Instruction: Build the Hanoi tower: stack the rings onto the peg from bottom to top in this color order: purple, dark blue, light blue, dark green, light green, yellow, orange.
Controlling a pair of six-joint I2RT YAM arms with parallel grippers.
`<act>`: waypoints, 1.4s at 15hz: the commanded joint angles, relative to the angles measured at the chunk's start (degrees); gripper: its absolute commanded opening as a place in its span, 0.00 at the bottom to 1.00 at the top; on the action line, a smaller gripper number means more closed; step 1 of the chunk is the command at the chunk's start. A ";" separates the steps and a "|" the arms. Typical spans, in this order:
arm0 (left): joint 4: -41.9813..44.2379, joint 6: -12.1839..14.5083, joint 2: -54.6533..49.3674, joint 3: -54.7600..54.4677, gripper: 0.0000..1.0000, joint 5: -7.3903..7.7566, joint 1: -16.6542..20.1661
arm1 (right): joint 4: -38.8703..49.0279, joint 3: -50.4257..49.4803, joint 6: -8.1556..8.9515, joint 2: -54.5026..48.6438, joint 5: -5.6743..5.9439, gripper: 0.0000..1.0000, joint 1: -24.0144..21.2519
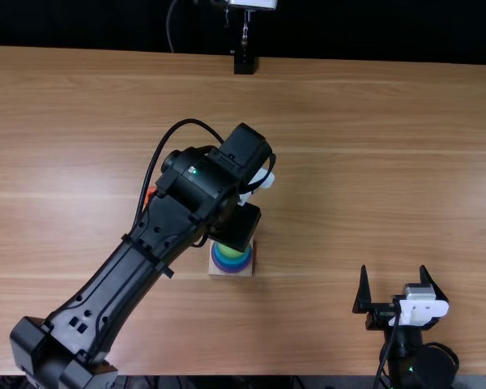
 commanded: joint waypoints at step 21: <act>1.06 0.39 1.90 6.16 1.00 0.24 3.77 | -0.32 -1.62 -0.10 -0.73 0.14 1.00 -0.53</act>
